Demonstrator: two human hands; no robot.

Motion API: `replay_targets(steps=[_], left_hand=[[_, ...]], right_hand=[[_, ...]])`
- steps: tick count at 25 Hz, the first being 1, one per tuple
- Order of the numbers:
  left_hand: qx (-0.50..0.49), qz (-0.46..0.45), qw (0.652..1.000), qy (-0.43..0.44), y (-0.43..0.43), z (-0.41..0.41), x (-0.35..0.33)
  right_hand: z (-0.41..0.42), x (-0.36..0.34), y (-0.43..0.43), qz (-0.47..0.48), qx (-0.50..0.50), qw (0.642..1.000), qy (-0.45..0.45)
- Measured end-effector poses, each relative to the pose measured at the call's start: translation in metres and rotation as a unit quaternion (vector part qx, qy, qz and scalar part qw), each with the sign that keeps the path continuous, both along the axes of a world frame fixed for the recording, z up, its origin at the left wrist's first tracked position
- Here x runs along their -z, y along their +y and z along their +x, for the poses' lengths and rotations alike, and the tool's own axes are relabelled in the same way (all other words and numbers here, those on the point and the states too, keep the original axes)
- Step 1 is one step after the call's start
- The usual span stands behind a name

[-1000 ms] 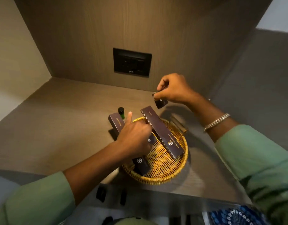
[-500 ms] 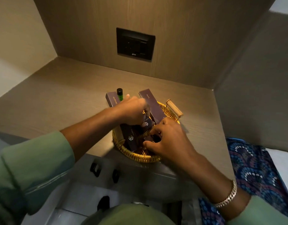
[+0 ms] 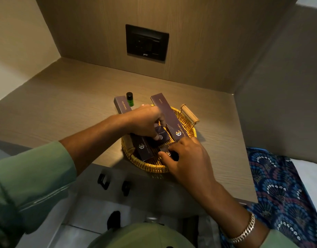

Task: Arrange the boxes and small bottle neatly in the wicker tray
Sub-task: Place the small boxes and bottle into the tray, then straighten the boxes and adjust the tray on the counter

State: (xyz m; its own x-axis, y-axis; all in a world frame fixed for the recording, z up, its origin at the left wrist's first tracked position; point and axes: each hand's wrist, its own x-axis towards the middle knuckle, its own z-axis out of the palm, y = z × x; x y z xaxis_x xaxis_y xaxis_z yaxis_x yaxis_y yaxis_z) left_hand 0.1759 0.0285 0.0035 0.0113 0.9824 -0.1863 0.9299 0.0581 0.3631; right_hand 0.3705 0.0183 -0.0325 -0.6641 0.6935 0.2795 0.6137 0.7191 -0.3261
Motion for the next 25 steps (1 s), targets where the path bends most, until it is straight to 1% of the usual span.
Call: replay_targets(steps=[3,5,6,7,9,10,11,12,13,15,16,17,19,22,25], left_hand=[[-0.014,0.014,0.999,-0.027,-0.001,-0.003,-0.002],[-0.035,0.063,0.995,-0.069,-0.002,-0.012,-0.012],[-0.055,0.106,0.989,-0.090,-0.003,-0.020,-0.018],[-0.085,0.156,0.978,-0.109,-0.003,-0.032,-0.025],[-0.171,0.249,0.943,-0.139,0.000,-0.060,-0.035],[-0.215,0.276,0.926,-0.141,0.002,-0.077,-0.038],[-0.247,0.278,0.919,-0.134,0.007,-0.092,-0.038],[-0.265,0.253,0.923,-0.118,0.012,-0.104,-0.037],[-0.261,0.205,0.939,-0.095,0.018,-0.115,-0.037],[-0.221,0.094,0.970,-0.045,0.029,-0.124,-0.029],[-0.203,0.057,0.977,-0.039,0.033,-0.127,-0.025],[-0.191,0.033,0.980,-0.052,0.038,-0.129,-0.022],[-0.171,0.004,0.982,-0.084,0.045,-0.131,-0.019],[-0.135,-0.024,0.987,-0.083,0.052,-0.131,-0.020],[-0.132,-0.034,0.986,-0.093,0.052,-0.133,-0.018]], right_hand=[[0.003,-0.003,0.000,-0.021,-0.007,0.999,0.027],[0.007,-0.010,0.009,-0.029,-0.022,0.998,0.049],[0.009,-0.014,0.015,-0.028,-0.030,0.997,0.060],[0.010,-0.018,0.023,-0.023,-0.037,0.996,0.072],[0.012,-0.026,0.040,-0.001,-0.043,0.994,0.102],[0.009,-0.029,0.048,0.014,-0.042,0.992,0.114],[0.008,-0.030,0.054,0.028,-0.038,0.992,0.117],[0.006,-0.030,0.060,0.040,-0.029,0.992,0.116],[0.001,-0.030,0.067,0.047,-0.013,0.992,0.113],[-0.006,-0.027,0.079,0.047,0.028,0.995,0.088],[-0.009,-0.024,0.083,0.043,0.047,0.995,0.071],[-0.011,-0.021,0.086,0.036,0.065,0.995,0.064],[-0.012,-0.017,0.087,0.020,0.083,0.993,0.082],[-0.011,-0.013,0.086,-0.002,0.082,0.990,0.118],[-0.013,-0.011,0.083,-0.006,0.091,0.987,0.133]])
